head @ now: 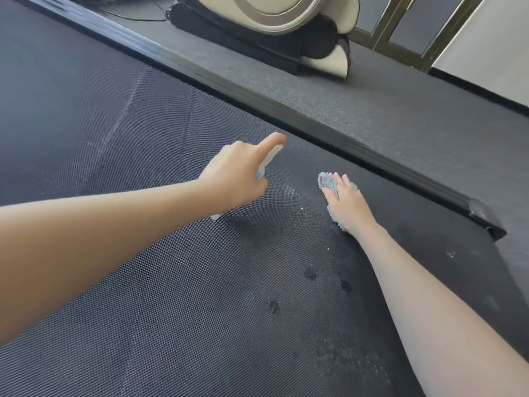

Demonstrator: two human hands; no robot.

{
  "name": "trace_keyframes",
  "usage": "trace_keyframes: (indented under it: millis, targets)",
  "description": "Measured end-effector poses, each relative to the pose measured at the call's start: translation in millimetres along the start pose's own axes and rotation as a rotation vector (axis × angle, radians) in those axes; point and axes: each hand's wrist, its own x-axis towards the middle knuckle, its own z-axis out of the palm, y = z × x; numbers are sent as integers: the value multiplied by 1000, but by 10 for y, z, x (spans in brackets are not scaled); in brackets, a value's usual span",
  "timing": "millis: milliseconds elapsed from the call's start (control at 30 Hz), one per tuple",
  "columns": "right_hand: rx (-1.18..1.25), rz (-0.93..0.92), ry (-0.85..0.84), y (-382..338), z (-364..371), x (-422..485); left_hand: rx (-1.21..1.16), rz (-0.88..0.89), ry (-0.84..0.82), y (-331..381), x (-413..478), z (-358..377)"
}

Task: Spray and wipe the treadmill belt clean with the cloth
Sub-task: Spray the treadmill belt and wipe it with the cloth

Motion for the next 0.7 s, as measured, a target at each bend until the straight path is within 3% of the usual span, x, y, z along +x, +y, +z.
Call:
trace_keyframes:
  millis: [467, 600, 700]
  targets:
    - [26, 41, -51, -156, -62, 64, -158, -24, 61, -133, -364, -527]
    - [-122, -148, -95, -545, 14, 7, -138, -36, 72, -208, -444, -628]
    - [-187, -420, -163, -756, 141, -272, -132, -34, 83, -231, -484, -625]
